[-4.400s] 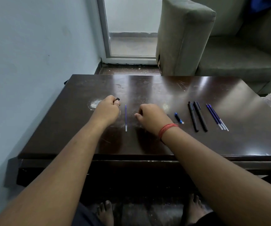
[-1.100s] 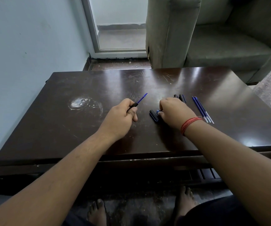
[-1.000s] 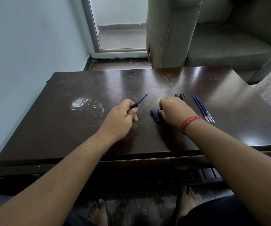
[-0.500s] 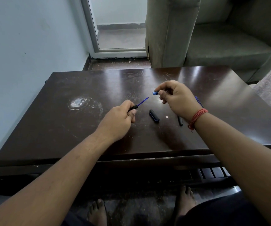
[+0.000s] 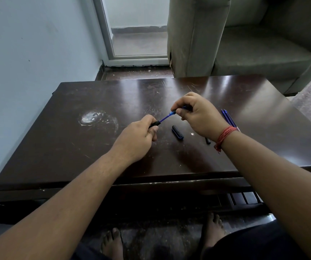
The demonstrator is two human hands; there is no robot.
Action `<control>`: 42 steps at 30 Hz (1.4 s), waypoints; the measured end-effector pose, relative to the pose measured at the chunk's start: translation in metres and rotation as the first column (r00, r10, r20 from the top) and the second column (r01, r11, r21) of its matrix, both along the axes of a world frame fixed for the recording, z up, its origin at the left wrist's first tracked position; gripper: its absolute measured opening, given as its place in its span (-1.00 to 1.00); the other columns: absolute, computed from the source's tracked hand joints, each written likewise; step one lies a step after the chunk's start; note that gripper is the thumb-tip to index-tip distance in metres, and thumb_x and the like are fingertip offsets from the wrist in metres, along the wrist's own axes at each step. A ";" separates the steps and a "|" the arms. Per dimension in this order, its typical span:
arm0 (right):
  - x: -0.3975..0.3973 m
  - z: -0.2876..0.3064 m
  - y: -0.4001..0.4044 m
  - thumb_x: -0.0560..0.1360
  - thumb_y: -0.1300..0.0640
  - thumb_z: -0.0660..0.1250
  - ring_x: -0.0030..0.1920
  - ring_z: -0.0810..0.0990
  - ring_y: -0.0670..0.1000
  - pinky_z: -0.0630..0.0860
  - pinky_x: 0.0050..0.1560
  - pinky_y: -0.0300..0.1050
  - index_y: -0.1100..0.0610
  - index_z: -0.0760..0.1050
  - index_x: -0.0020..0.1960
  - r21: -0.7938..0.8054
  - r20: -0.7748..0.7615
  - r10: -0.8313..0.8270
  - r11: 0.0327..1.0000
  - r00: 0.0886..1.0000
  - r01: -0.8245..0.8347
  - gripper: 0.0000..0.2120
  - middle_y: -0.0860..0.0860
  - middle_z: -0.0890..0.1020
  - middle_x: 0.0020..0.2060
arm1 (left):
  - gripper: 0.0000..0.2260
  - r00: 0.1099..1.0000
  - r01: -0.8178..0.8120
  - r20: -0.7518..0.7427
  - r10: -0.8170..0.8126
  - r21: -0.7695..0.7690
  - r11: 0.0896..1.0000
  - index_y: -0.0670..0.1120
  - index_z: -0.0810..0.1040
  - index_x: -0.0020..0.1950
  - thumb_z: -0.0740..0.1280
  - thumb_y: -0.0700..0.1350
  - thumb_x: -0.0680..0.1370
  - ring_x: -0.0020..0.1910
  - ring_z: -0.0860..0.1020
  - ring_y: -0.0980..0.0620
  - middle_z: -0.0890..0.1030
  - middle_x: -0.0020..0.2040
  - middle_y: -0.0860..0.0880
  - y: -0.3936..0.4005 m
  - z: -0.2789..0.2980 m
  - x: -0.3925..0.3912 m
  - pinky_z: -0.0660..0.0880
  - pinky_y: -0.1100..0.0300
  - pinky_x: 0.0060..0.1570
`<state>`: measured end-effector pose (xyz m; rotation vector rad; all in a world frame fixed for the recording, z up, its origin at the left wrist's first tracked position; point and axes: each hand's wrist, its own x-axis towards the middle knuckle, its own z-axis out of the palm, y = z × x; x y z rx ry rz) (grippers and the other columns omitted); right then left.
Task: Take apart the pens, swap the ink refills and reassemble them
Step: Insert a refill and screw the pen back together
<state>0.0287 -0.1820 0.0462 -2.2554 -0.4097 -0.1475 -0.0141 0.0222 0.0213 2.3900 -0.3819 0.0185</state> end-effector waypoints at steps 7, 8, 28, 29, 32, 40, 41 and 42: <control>-0.007 0.000 0.006 0.50 0.30 0.40 -0.07 0.59 -0.17 0.50 -0.01 -0.40 0.08 0.63 -0.03 0.044 0.011 0.083 0.996 0.997 -0.083 -0.85 -0.13 0.60 -0.11 | -0.91 1.000 0.001 0.011 -0.001 0.006 1.000 0.00 0.45 0.01 0.18 -0.10 0.67 -0.35 0.50 0.18 0.65 -0.20 0.08 0.000 0.000 0.001 0.38 0.17 -0.29; -0.008 -0.001 0.008 0.49 0.31 0.41 -0.07 0.60 -0.17 0.51 -0.01 -0.39 0.08 0.63 -0.03 0.055 -0.001 0.094 0.994 0.996 -0.094 -0.85 -0.12 0.63 -0.11 | -0.91 1.000 0.003 0.014 -0.003 0.011 1.000 0.00 0.45 0.01 0.18 -0.09 0.67 -0.34 0.50 0.18 0.65 -0.20 0.08 -0.001 0.000 0.000 0.37 0.18 -0.29; -0.009 -0.007 0.015 0.60 -0.06 0.26 -0.36 0.62 -0.19 0.52 -0.30 -0.29 0.07 0.58 -0.08 -0.044 -0.075 0.008 0.999 0.997 -0.011 -0.76 -0.06 0.67 -0.29 | -0.92 0.999 0.020 0.047 -0.022 0.044 0.999 -0.01 0.46 0.01 0.19 -0.11 0.67 -0.28 0.54 0.11 0.63 -0.22 0.08 -0.004 -0.002 -0.001 0.44 0.13 -0.26; -0.008 -0.006 0.012 0.59 -0.03 0.29 -0.30 0.65 -0.18 0.54 -0.27 -0.31 0.05 0.58 -0.03 0.015 -0.077 0.025 1.000 0.997 -0.023 -0.82 -0.05 0.68 -0.24 | -0.91 0.999 0.017 0.044 -0.019 0.035 0.999 -0.02 0.46 0.01 0.19 -0.11 0.67 -0.28 0.55 0.11 0.63 -0.22 0.08 -0.004 -0.002 -0.001 0.44 0.14 -0.26; -0.007 -0.004 0.004 0.55 0.15 0.38 -0.17 0.67 -0.11 0.60 -0.12 -0.26 0.07 0.58 0.05 0.110 -0.078 0.121 0.988 0.990 -0.112 -0.91 -0.02 0.66 -0.14 | -0.91 0.999 0.009 0.042 -0.010 0.024 1.000 -0.03 0.47 0.01 0.19 -0.11 0.67 -0.28 0.54 0.16 0.63 -0.22 0.08 -0.004 -0.001 -0.001 0.40 0.20 -0.27; -0.012 -0.002 0.012 0.63 -0.03 0.22 -0.51 0.55 -0.11 0.50 -0.44 -0.27 0.19 0.58 -0.13 0.061 -0.209 0.042 0.998 0.977 -0.030 -0.66 0.03 0.63 -0.42 | -0.92 0.998 0.034 0.042 -0.037 0.075 0.997 0.02 0.43 0.00 0.19 -0.10 0.67 -0.29 0.52 0.13 0.63 -0.22 0.09 -0.004 -0.002 -0.001 0.42 0.12 -0.27; -0.012 -0.002 0.012 0.63 -0.05 0.21 -0.50 0.57 -0.09 0.50 -0.45 -0.25 0.18 0.58 -0.12 0.071 -0.210 0.044 0.997 0.977 -0.030 -0.65 0.05 0.65 -0.38 | -0.92 0.999 0.034 0.038 -0.036 0.072 0.997 0.02 0.44 0.00 0.19 -0.10 0.67 -0.30 0.52 0.14 0.63 -0.22 0.09 -0.004 -0.003 -0.001 0.39 0.14 -0.28; -0.011 -0.002 0.011 0.63 -0.04 0.21 -0.47 0.59 -0.06 0.53 -0.44 -0.22 0.18 0.58 -0.07 0.092 -0.204 0.061 0.995 0.977 -0.043 -0.68 0.08 0.67 -0.31 | -0.92 0.999 0.030 0.035 -0.032 0.060 0.998 0.01 0.45 0.00 0.19 -0.10 0.67 -0.30 0.51 0.15 0.63 -0.22 0.09 -0.004 -0.002 -0.001 0.38 0.16 -0.28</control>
